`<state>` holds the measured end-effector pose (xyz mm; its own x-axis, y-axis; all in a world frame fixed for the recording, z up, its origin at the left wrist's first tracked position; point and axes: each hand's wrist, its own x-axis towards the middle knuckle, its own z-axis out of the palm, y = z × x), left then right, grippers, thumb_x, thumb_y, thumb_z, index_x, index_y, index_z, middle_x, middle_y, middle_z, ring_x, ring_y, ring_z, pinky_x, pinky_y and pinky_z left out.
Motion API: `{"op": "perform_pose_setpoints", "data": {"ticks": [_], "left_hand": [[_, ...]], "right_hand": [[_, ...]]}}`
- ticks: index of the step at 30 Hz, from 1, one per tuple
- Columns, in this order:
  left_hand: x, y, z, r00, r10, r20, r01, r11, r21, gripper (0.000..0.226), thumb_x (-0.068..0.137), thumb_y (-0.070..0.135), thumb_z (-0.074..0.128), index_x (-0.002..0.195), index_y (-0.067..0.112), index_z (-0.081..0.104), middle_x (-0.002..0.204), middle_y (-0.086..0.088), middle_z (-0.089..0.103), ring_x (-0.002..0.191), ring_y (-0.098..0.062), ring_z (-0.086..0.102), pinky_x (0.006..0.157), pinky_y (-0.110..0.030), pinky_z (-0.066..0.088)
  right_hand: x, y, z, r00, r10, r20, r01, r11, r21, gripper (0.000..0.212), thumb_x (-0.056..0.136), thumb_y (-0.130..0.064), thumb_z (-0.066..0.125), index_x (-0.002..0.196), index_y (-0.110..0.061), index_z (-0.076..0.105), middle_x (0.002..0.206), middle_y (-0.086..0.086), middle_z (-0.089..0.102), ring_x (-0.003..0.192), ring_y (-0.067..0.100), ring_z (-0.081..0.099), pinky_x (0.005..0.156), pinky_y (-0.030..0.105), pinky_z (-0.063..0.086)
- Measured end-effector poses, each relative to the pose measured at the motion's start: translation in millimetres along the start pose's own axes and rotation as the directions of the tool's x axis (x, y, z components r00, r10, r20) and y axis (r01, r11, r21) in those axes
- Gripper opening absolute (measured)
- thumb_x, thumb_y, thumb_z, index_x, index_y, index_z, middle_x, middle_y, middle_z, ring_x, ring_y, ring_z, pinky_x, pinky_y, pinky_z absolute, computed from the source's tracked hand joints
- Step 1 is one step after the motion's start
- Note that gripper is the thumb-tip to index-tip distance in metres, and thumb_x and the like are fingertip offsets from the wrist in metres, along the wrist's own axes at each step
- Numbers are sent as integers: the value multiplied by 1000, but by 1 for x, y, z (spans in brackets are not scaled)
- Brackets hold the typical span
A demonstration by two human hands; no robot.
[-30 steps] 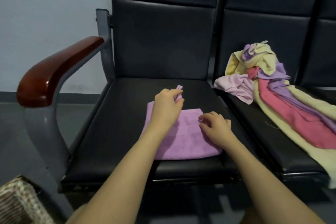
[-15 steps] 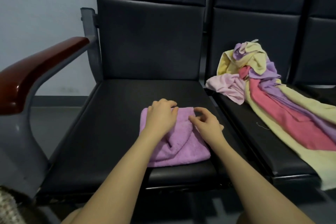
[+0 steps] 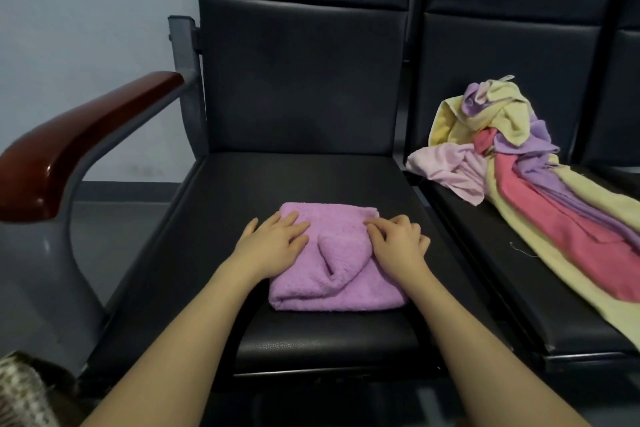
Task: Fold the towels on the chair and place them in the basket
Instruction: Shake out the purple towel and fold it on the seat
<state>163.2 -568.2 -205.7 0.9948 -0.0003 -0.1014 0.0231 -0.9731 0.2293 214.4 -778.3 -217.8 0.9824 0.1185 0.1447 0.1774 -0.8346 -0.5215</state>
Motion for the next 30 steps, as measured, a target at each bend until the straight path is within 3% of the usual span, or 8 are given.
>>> {"op": "perform_pose_setpoints", "data": {"ticks": [6,9,11,14,19,24,28,30], "left_hand": [[3,-10,-1,991,22,-130,-40,990,-138,43,101,42,33,143,34,39,157,8,22,145,-12,15,115,-37,5],[-11,-7,-6,986,49,-157,-68,991,-118,43,99,45,37,140,34,44,148,5,35,137,-17,27,110,-35,14],[-24,-6,-9,986,66,-155,-83,991,-109,44,97,49,39,138,33,45,128,2,41,122,-19,37,104,-34,24],[-44,-7,-12,990,67,-127,-85,987,-139,53,93,57,43,141,34,39,112,5,34,100,-18,42,97,-33,36],[-63,-7,-9,988,121,-92,-133,982,-137,70,78,69,54,135,33,37,124,7,36,100,-18,55,87,-36,48],[-77,-4,-2,975,131,-179,-174,953,-247,52,77,46,72,118,29,45,113,7,35,92,-15,53,82,-35,51],[-81,-2,6,927,169,-335,-281,904,-322,25,82,24,71,104,23,59,101,8,43,80,-2,47,74,-16,40],[-83,-4,7,893,214,-396,-343,892,-294,15,84,16,70,99,14,68,96,10,48,80,0,50,73,-10,37]], "right_hand": [[-2,-25,-2,991,-117,-68,117,993,-3,29,100,-35,44,111,-27,69,133,-3,44,124,18,34,100,32,14],[-10,-44,-2,956,-294,16,292,954,65,29,100,-35,43,121,-34,62,130,-14,55,123,6,42,94,27,13],[-17,-50,-2,933,-347,97,338,936,100,31,100,-36,43,126,-34,59,123,-13,63,121,4,46,104,32,13],[-26,-50,-1,913,-369,173,364,929,64,32,100,-34,44,130,-32,55,115,-9,68,121,8,49,110,37,12],[-33,-43,-8,945,-316,79,312,948,64,28,97,-26,51,122,-28,63,98,-8,54,112,16,49,94,29,18],[-56,-27,-14,966,-258,-27,256,931,259,10,91,-22,61,85,-30,63,97,-14,59,102,6,52,106,41,29],[-77,-14,-27,966,-247,-78,258,890,375,24,90,-18,61,86,-40,54,93,-17,61,103,3,47,99,14,18],[-83,-7,-33,965,-254,-64,260,902,344,24,91,-18,61,90,-41,56,96,-13,61,98,-3,44,91,17,18]]}}
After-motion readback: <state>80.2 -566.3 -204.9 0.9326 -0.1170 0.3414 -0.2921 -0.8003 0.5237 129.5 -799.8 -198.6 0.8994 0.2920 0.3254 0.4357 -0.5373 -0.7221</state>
